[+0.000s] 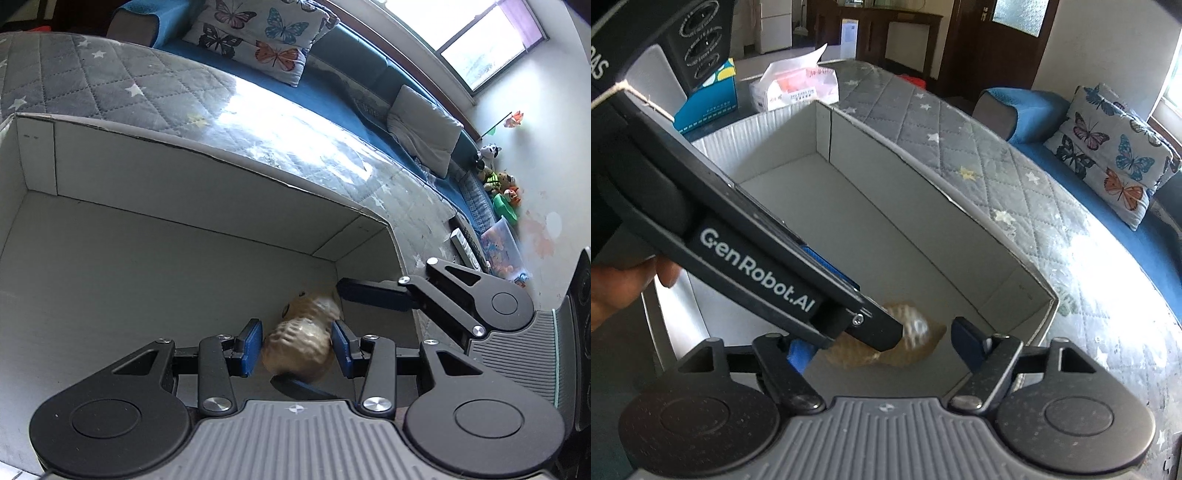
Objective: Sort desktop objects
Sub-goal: 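Open the left gripper to drop the peanut toy in the box, then move the left gripper back to the green round alien toy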
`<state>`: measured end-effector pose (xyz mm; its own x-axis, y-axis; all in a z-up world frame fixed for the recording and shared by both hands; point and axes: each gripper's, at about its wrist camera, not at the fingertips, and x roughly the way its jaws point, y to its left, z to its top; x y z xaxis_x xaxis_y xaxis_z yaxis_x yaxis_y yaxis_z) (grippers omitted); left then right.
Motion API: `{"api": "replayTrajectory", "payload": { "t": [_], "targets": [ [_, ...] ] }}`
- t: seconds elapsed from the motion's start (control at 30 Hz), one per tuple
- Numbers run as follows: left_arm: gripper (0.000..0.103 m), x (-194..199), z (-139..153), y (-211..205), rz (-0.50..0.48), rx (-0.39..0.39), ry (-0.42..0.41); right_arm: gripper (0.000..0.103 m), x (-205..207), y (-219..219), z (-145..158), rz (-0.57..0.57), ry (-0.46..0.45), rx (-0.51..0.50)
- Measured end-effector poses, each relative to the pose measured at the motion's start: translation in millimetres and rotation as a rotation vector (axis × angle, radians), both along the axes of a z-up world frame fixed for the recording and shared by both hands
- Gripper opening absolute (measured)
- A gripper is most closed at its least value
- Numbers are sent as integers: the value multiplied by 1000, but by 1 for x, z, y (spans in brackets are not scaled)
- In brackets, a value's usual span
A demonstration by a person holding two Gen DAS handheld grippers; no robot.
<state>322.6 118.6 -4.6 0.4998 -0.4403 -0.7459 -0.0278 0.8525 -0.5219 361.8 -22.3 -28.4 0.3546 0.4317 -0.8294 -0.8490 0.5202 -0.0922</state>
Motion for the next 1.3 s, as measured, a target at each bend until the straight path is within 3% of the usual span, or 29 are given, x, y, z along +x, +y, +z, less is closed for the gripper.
{"api": "replayTrajectory", "payload": {
  "t": [0.53, 0.7, 1.03, 1.3],
  "targets": [
    [43, -17, 14, 1, 24, 17, -41, 81, -12, -22, 19, -52, -30, 55],
    [43, -35, 29, -2, 28, 33, -88, 81, -27, -38, 33, -80, -53, 96],
    [43, -97, 59, -26, -11, 62, -190, 81, -83, -82, 66, -138, -130, 181],
    [43, -151, 63, -49, -57, 94, -222, 81, -144, -114, 73, -178, -163, 228]
  ]
}}
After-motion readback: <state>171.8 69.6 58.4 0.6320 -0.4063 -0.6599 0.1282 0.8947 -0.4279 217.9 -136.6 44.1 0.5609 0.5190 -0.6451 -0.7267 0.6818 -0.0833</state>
